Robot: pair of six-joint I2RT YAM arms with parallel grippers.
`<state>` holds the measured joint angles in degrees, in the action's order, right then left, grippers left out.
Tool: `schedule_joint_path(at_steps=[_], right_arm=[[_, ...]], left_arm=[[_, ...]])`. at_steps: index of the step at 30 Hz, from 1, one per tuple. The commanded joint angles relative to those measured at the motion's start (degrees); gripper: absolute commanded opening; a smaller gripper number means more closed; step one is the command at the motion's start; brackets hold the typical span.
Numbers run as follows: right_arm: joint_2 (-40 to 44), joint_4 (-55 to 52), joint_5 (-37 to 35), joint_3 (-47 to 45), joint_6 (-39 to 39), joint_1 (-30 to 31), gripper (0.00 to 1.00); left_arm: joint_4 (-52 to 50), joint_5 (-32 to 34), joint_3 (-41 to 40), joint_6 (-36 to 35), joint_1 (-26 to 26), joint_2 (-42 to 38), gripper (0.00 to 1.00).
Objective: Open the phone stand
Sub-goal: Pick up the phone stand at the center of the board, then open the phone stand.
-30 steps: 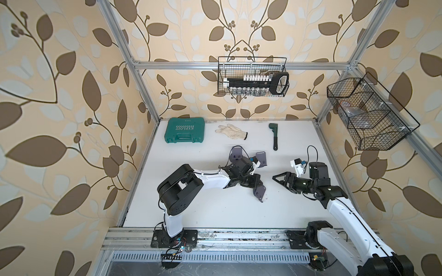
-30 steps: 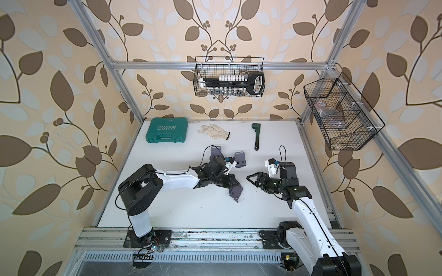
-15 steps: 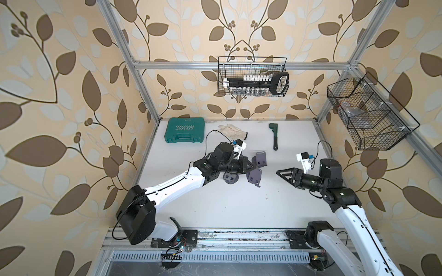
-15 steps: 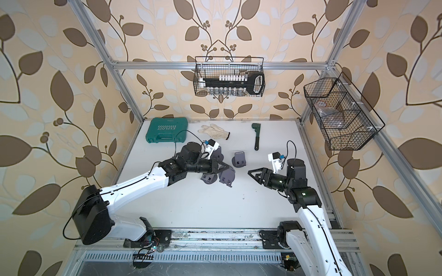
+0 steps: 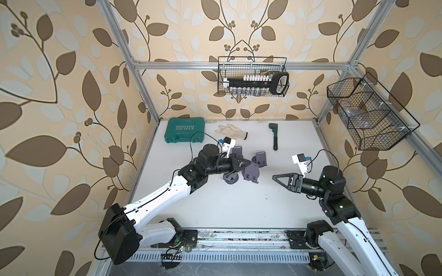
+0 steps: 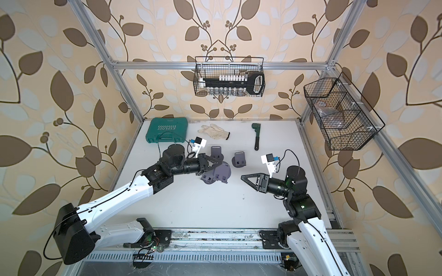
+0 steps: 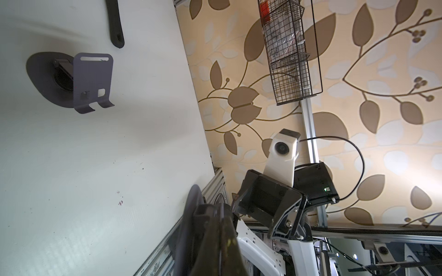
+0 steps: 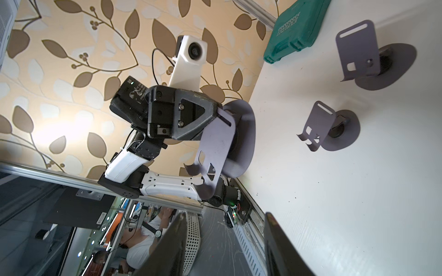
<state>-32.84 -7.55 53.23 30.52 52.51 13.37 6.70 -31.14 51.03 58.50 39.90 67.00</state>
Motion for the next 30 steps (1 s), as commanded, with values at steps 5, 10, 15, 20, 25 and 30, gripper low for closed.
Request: schedule_joint_path(at_steps=[5, 10, 15, 20, 25, 30], right_arm=[[-6.6, 12.8, -8.9, -1.6, 1.8, 13.0, 0.41], [-10.3, 15.4, -11.9, -0.5, 1.0, 17.7, 0.39], [-12.0, 15.3, -13.1, 0.1, 0.0, 18.4, 0.39], [-12.9, 14.7, -13.9, 2.4, -1.6, 18.4, 0.39], [-14.4, 13.5, -15.1, 4.4, -4.0, 18.3, 0.39], [-17.8, 16.3, -14.3, 5.9, -3.7, 18.4, 0.38]], left_arm=[[6.6, -2.1, -0.3, 1.5, -0.4, -3.6, 0.0], [4.9, -1.8, 0.0, 0.4, -0.4, -4.6, 0.0], [4.7, -2.4, 0.0, 0.3, -0.4, -4.9, 0.0], [4.8, -2.4, -0.9, 0.3, -0.4, -5.3, 0.0], [5.6, -3.3, -1.0, 0.4, -0.4, -5.2, 0.0], [7.7, -3.5, -2.6, 0.4, -0.4, -5.4, 0.0]])
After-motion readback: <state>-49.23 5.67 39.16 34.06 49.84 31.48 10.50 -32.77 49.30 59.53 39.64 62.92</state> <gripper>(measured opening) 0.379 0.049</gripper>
